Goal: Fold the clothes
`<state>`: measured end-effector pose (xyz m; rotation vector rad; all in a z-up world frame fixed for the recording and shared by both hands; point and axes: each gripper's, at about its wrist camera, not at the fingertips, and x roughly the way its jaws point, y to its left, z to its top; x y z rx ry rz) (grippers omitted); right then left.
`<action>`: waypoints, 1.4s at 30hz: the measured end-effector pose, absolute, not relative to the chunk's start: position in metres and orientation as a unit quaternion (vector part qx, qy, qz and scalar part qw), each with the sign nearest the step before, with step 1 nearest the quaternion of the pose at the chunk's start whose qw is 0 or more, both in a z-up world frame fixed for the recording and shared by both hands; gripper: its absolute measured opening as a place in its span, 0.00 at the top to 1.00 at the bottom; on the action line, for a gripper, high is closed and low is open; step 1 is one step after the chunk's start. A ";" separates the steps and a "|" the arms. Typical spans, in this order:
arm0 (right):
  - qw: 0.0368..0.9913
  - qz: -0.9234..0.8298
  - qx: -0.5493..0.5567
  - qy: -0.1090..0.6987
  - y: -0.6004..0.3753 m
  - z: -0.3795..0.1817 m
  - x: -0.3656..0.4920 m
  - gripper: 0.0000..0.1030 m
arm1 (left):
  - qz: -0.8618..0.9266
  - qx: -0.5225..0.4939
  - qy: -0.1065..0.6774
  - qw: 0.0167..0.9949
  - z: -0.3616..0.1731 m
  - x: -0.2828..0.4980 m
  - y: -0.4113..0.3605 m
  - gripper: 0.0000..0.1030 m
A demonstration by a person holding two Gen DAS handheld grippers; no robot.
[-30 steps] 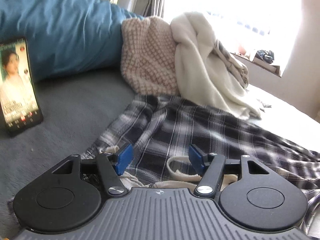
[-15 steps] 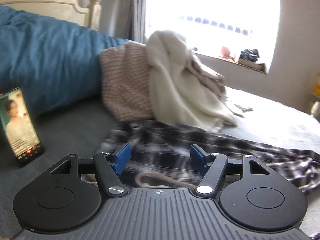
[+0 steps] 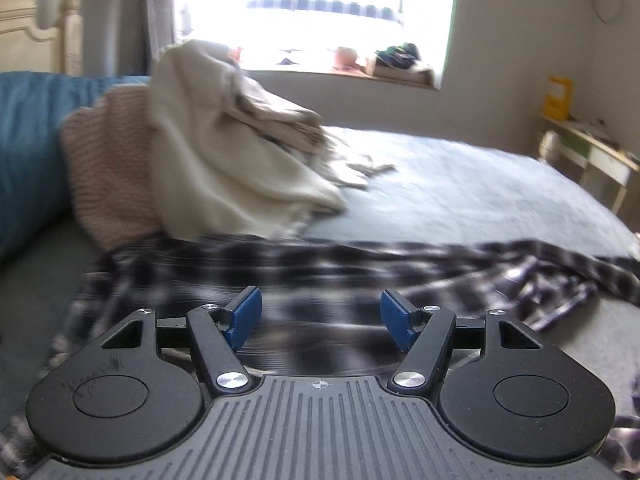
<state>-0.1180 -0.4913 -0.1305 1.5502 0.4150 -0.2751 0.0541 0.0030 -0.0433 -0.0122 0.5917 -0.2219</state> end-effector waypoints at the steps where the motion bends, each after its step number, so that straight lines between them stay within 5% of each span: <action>1: 0.685 -0.125 0.694 0.185 -0.493 -0.132 -0.117 0.49 | -0.115 -0.001 0.292 0.949 -0.046 0.056 -0.004 0.36; 16: 0.759 -0.191 0.580 0.226 -0.536 -0.102 -0.075 0.49 | -0.146 0.068 0.335 0.928 -0.105 0.087 -0.055 0.36; 29: 0.660 -0.254 0.687 0.164 -0.603 -0.175 -0.044 0.49 | -0.140 0.092 0.345 0.924 -0.126 0.097 -0.066 0.35; 33: 0.674 -0.255 0.678 0.144 -0.614 -0.185 -0.030 0.61 | -0.137 0.095 0.343 0.924 -0.129 0.098 -0.068 0.35; 34: 0.683 -0.253 0.671 0.136 -0.615 -0.183 -0.028 0.77 | -0.136 0.095 0.342 0.925 -0.129 0.099 -0.068 0.35; 36: 0.705 -0.249 0.655 0.113 -0.615 -0.172 -0.028 0.90 | -0.134 0.095 0.340 0.926 -0.129 0.100 -0.069 0.35; 42: 0.790 -0.214 0.569 0.081 -0.620 -0.111 -0.010 0.97 | -0.131 0.092 0.333 0.929 -0.130 0.106 -0.071 0.35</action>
